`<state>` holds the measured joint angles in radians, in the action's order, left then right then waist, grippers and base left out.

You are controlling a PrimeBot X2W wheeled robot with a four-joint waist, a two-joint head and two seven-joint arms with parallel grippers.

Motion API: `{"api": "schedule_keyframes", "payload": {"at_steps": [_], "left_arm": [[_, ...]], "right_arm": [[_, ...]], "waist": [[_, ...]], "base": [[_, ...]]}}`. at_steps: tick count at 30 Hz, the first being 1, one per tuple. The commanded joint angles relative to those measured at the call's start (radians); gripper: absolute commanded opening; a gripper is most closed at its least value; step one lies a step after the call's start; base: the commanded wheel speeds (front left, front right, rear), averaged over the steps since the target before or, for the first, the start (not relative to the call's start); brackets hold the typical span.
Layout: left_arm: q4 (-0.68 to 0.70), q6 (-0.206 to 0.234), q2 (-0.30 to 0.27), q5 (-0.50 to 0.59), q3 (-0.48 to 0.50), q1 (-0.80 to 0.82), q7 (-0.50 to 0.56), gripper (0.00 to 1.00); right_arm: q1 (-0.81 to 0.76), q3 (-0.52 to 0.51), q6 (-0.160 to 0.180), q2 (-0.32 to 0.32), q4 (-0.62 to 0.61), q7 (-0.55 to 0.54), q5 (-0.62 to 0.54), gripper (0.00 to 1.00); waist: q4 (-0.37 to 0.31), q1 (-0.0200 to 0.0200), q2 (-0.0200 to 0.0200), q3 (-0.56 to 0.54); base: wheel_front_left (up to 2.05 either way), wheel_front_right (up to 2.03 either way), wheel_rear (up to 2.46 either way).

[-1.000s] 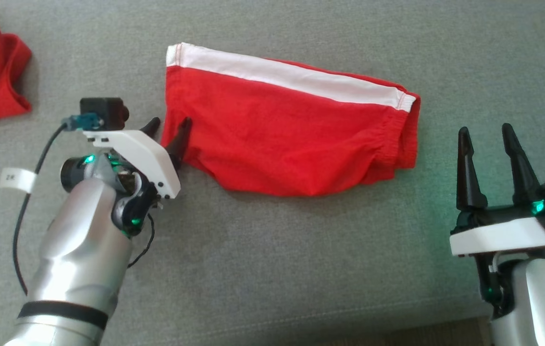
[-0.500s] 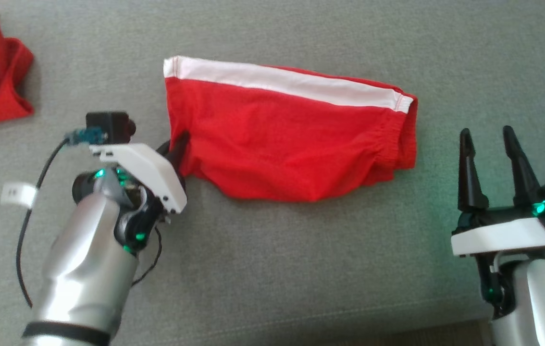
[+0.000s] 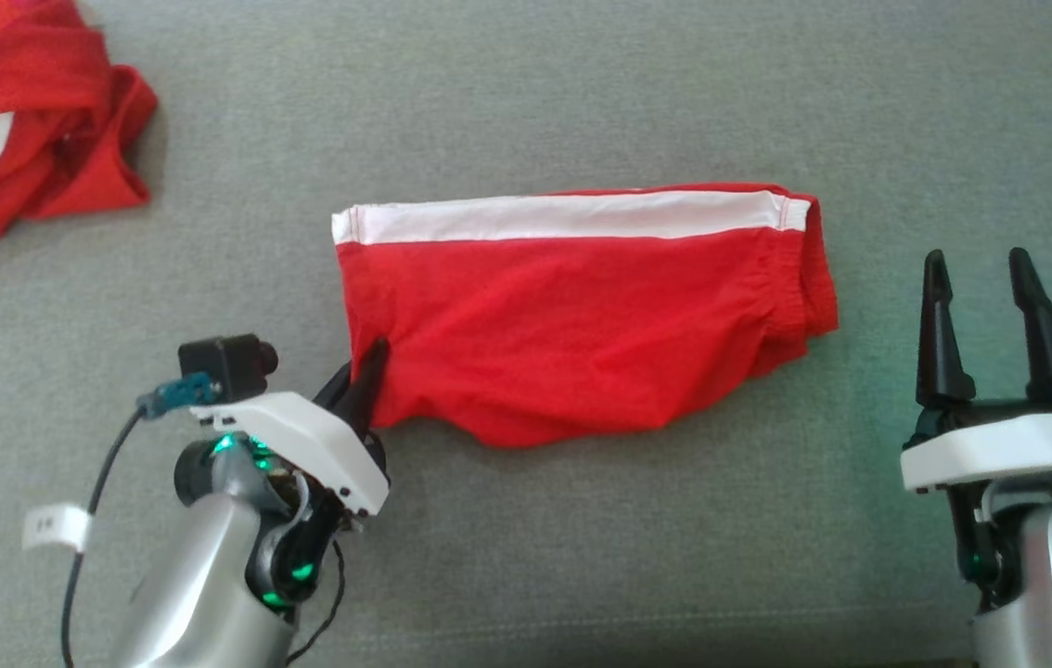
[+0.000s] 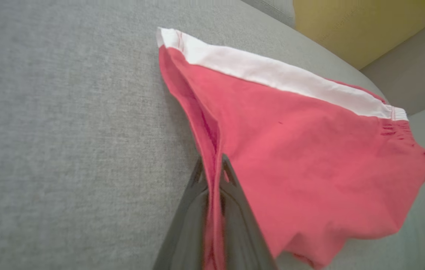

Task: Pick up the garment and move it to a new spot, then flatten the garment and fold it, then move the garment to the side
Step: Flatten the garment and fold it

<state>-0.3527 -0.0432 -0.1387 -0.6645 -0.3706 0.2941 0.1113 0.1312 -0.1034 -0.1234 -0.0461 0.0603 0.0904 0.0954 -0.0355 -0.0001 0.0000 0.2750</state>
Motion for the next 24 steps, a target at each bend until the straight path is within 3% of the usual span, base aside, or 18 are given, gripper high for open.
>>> {"api": "schedule_keyframes", "payload": {"at_steps": [1,2,3,15,24], "left_arm": [[0.048,0.013,-0.008,-0.003,0.044,0.018,-0.025,0.11],[0.056,0.018,-0.005,0.001,0.044,0.013,-0.037,0.37],[0.064,0.02,-0.003,0.007,0.044,0.01,-0.053,0.99],[0.141,0.061,-0.019,0.129,0.034,-0.009,-0.26,1.0],[0.225,0.112,-0.016,0.154,0.048,-0.104,-0.331,1.0]], "right_arm": [[0.006,0.021,-0.007,-0.004,-0.039,-0.008,-0.006,1.0],[0.007,0.021,-0.007,-0.004,-0.039,-0.012,-0.006,1.0],[0.009,0.022,-0.007,-0.004,-0.039,-0.016,-0.007,1.0],[0.026,0.046,-0.007,-0.004,-0.029,-0.062,-0.027,1.0],[0.051,0.143,-0.007,-0.033,0.019,-0.23,0.007,1.0]], "waist": [[0.008,0.0001,0.0,-0.004],[0.01,0.0001,0.0,-0.005],[0.011,0.0001,0.0,-0.006],[0.024,0.0001,0.0,-0.055],[0.053,0.0001,0.0,-0.097]], "base": [[0.0,0.0,0.0],[0.0,0.0,0.0],[0.0,0.0,0.0],[0.0,0.0,0.0],[0.0,0.0,0.0]]}}
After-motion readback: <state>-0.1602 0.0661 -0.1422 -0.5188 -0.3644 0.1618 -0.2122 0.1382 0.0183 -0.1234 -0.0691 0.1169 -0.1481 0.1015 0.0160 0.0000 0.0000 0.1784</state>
